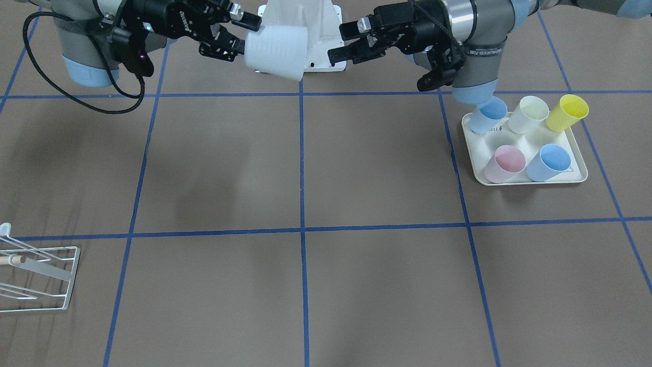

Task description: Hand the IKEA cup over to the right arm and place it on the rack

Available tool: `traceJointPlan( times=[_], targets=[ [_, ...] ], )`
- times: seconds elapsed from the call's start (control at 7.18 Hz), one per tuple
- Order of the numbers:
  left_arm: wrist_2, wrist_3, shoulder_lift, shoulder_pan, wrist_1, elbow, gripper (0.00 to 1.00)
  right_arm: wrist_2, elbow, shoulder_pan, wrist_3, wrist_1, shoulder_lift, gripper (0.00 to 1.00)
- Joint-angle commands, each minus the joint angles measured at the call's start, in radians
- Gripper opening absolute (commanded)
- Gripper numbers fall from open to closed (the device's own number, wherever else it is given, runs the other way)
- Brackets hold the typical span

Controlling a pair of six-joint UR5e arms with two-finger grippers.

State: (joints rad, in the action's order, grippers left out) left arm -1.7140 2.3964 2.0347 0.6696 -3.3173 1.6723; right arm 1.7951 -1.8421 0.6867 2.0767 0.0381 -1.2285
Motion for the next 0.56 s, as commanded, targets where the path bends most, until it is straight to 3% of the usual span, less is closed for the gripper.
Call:
traceJointPlan(
  times=[0.0, 0.14, 0.28, 0.42],
  targets=[
    [0.002, -0.111, -0.092, 0.097, 0.009, -0.019, 1.00, 0.010, 0.032, 0.083, -0.151, 0.025, -0.124, 0.00],
    [-0.016, -0.232, -0.103, 0.105, 0.048, -0.034, 1.00, 0.020, 0.088, 0.130, -0.259, 0.025, -0.161, 0.00],
    [-0.035, -0.343, -0.106, 0.111, 0.120, -0.036, 1.00, 0.094, 0.156, 0.213, -0.346, 0.040, -0.164, 0.00],
    [-0.033, -0.376, -0.106, 0.113, 0.199, -0.034, 1.00, 0.269, 0.184, 0.361, -0.442, 0.139, -0.157, 0.00]
  ],
)
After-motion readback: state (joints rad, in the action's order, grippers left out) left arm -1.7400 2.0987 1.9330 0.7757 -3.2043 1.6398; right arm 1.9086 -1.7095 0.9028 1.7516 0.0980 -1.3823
